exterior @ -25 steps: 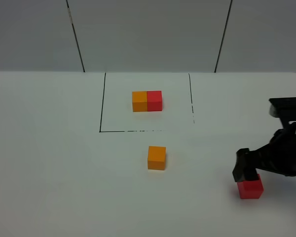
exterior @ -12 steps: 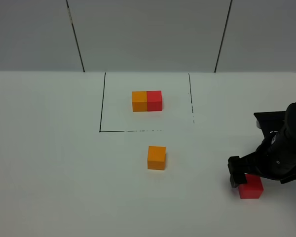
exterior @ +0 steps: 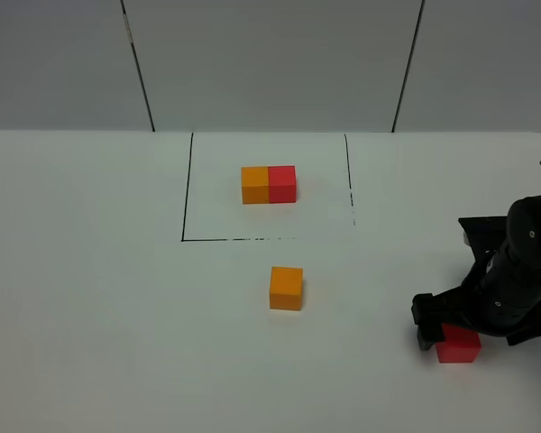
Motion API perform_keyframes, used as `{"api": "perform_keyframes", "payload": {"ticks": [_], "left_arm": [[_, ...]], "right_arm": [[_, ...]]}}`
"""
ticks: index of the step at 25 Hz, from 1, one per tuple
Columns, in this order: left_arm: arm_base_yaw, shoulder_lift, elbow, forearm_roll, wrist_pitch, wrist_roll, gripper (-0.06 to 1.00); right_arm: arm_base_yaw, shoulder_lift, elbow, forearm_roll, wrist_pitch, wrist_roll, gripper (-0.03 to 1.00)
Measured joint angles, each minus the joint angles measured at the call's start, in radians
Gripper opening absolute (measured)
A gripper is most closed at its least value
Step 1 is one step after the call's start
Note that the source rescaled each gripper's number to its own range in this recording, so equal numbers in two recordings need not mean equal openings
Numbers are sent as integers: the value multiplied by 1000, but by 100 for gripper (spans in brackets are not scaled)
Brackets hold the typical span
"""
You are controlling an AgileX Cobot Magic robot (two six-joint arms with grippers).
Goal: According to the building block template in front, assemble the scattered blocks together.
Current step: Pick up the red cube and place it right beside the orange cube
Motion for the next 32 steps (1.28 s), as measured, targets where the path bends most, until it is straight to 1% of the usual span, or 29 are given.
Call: {"api": "perform_keyframes", "payload": {"ticks": [9,19,32], "left_arm": [[0,0,0,0,0,0,24],[0,0,0,0,0,0,24],[0,0,0,0,0,0,24]], "right_arm": [[0,60,0,16,-20,0,100],[0,60,-1,20,-38,7,95],[0,77,-1,21,-54,14,95]]}}
